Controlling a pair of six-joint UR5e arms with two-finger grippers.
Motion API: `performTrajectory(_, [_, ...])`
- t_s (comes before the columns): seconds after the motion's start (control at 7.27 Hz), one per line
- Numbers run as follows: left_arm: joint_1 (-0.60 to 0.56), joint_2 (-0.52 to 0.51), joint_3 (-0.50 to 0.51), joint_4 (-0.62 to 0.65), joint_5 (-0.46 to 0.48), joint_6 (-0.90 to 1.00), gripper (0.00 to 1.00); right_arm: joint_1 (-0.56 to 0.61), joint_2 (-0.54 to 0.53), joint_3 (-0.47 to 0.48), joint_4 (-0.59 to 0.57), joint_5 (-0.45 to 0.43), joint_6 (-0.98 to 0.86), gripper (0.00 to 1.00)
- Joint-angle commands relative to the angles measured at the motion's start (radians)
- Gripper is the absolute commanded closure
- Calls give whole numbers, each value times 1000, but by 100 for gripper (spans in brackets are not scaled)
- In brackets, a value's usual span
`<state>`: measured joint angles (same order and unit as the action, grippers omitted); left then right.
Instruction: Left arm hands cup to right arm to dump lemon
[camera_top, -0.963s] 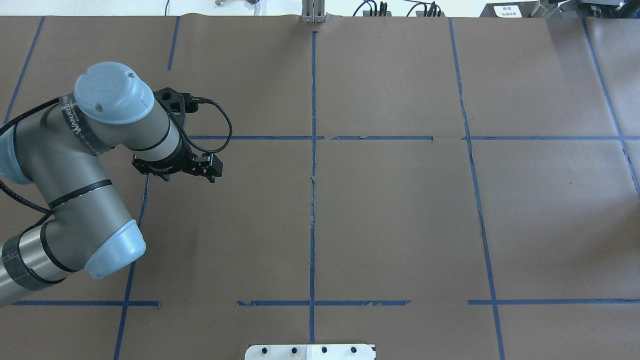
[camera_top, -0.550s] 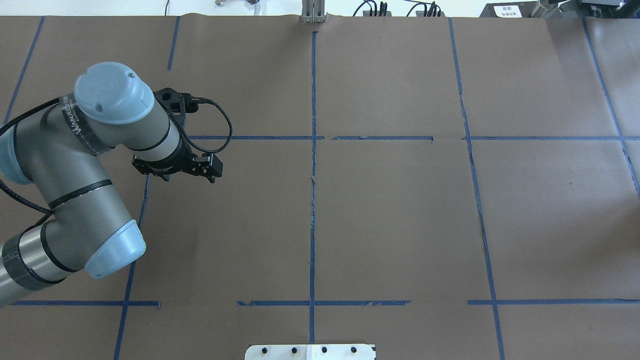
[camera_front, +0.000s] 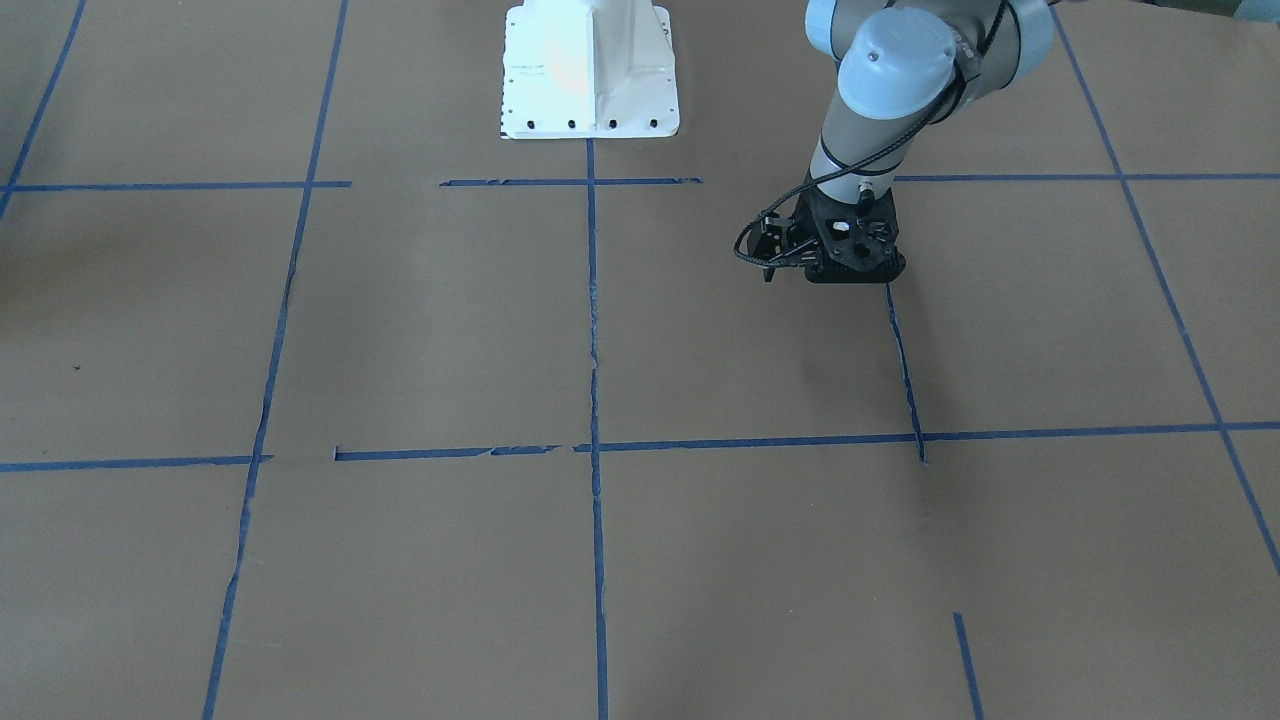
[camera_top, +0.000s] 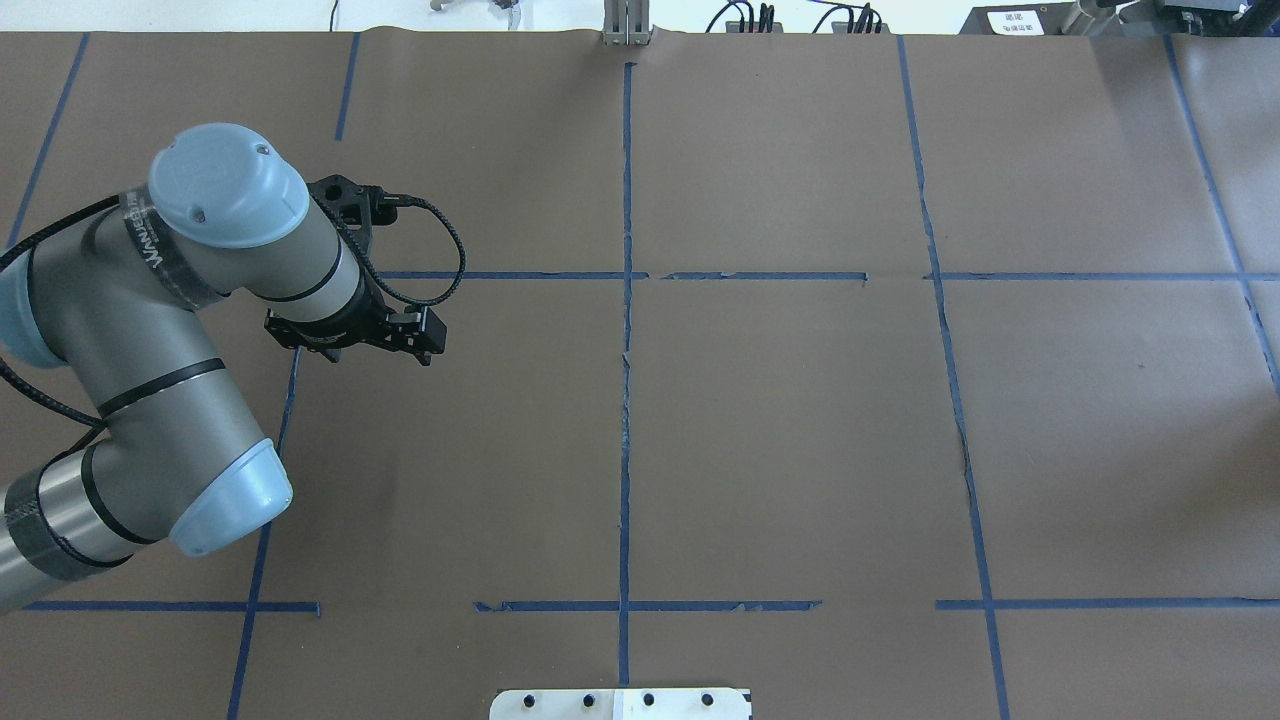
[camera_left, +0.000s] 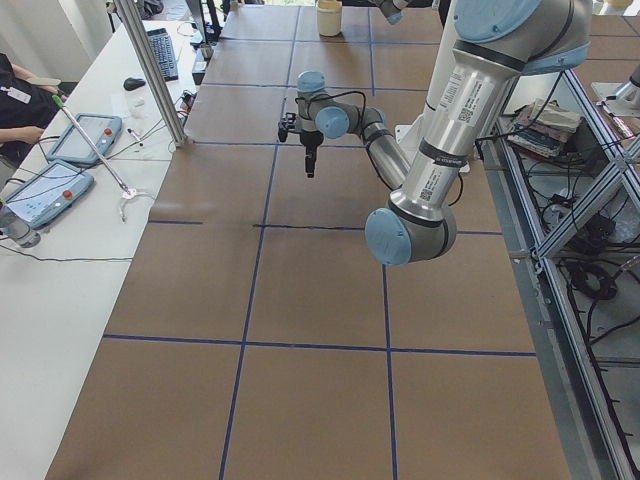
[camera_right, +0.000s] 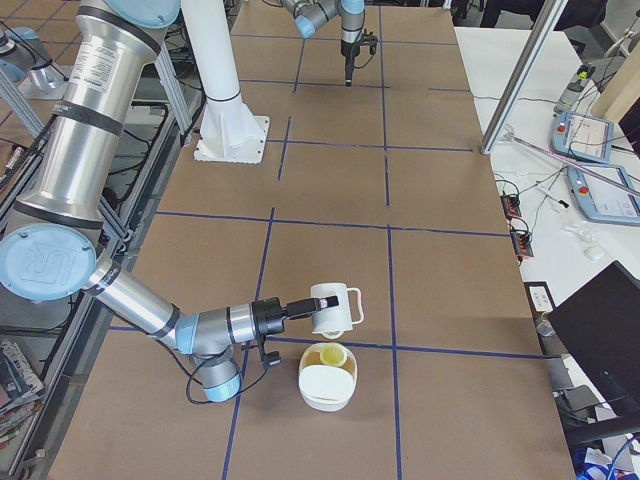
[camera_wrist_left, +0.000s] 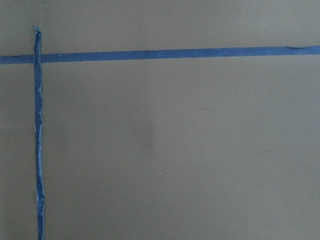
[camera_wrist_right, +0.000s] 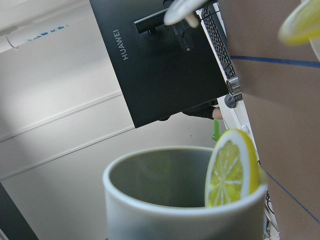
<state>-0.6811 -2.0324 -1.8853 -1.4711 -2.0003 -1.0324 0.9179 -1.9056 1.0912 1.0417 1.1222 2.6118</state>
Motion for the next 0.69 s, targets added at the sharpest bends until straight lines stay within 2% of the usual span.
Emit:
performTrajectory(0.0, [0, 0, 0, 2, 0, 0, 0, 19, 0, 1, 33, -1, 137, 95])
performTrajectory(0.55, [0, 0, -6, 5, 0, -2, 0, 19, -1, -1, 43, -1, 129, 95])
